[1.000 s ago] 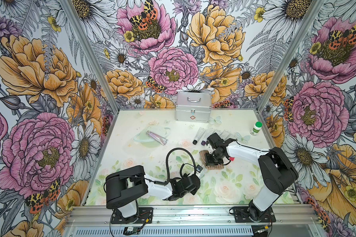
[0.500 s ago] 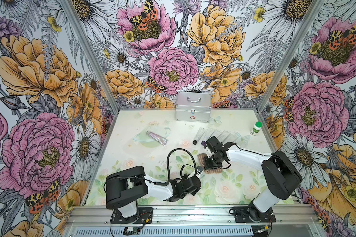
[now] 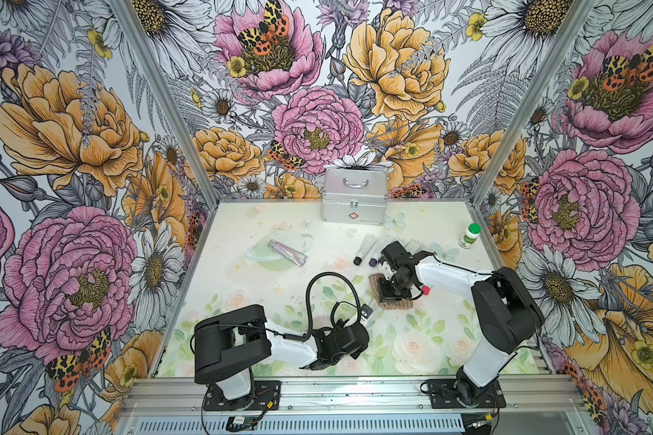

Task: Wipe the surface of the toothpaste tube
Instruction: Wipe the dirt from the toothpaste tube.

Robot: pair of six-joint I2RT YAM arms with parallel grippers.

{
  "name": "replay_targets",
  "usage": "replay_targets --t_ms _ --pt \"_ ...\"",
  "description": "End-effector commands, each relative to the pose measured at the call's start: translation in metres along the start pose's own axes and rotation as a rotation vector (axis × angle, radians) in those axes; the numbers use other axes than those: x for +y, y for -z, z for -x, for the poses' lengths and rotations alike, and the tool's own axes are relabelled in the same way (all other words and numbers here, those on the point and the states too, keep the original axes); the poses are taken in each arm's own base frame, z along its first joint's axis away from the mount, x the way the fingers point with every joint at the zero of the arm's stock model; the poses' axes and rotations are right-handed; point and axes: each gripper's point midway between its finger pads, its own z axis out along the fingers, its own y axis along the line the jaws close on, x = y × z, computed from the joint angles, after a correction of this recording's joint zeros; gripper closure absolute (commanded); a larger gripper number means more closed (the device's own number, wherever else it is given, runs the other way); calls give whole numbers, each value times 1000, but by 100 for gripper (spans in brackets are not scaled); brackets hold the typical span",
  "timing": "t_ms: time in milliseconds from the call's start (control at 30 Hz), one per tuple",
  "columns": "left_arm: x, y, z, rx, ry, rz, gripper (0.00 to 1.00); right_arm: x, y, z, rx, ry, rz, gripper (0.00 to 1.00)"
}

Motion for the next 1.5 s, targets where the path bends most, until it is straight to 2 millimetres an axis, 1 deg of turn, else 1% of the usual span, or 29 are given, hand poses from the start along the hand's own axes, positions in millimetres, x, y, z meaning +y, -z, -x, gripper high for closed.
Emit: replay_targets --t_ms 0,133,300,433,500,633,700,833,900,967,1067,1167,1300,1467 --pt "14 -2 -32 102 -65 55 70 -3 -4 4 3 14 -30 100" --pt "12 -1 -32 101 -62 46 70 16 -1 -7 18 41 31 100" --pt "12 2 -29 87 -36 18 70 43 6 -28 40 76 107 100" --pt "15 4 -25 77 -5 -6 70 54 6 -39 51 79 143 100" --pt "16 5 -24 72 9 -13 70 49 1 -43 61 79 125 100" --pt "19 7 -22 64 24 -19 70 30 -14 -44 76 80 48 100" --pt "19 7 -23 65 25 -20 70 18 -19 -38 66 81 -13 100" --pt "20 7 -24 67 30 -19 70 -11 -24 -20 44 36 -90 100" --pt "18 6 -24 68 30 -25 70 -18 -23 -11 27 23 -111 100" --pt "18 6 -24 68 30 -28 70 -19 -21 -4 16 13 -107 100" --pt "17 6 -24 69 31 -33 70 -11 -14 4 -4 14 -75 100" --pt "16 6 -22 67 40 -46 70 7 -3 6 -24 26 -21 100" --pt "13 7 -21 68 49 -68 70 35 8 0 -27 55 53 100" --pt "12 8 -18 62 65 -92 70 61 11 -10 -10 90 109 100"
